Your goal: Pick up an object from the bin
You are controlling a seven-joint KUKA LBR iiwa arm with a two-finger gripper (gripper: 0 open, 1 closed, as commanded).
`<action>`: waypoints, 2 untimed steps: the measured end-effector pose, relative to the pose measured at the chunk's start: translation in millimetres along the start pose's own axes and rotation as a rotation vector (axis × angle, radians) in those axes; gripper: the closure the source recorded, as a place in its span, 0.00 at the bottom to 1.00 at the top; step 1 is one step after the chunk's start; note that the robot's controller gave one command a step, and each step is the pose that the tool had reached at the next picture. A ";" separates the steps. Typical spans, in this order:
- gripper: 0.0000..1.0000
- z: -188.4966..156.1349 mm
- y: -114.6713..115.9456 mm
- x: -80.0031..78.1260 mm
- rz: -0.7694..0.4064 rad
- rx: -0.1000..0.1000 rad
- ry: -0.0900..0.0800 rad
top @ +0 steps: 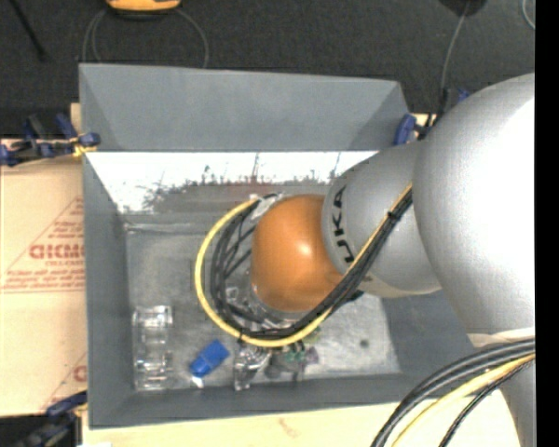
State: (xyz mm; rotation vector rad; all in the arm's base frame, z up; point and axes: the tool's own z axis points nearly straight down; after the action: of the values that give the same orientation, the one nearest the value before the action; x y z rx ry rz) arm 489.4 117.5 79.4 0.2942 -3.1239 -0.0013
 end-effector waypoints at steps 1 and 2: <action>0.00 3.1 22.7 3.9 -0.113 0.006 -0.036; 1.00 3.1 25.8 6.7 -0.110 0.001 -0.026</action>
Offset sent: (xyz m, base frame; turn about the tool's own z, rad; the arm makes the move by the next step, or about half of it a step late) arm -0.0183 0.0239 -0.0090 -0.1178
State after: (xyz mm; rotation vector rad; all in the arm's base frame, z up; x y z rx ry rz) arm 478.0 141.5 76.3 0.4691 -3.1288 -0.0045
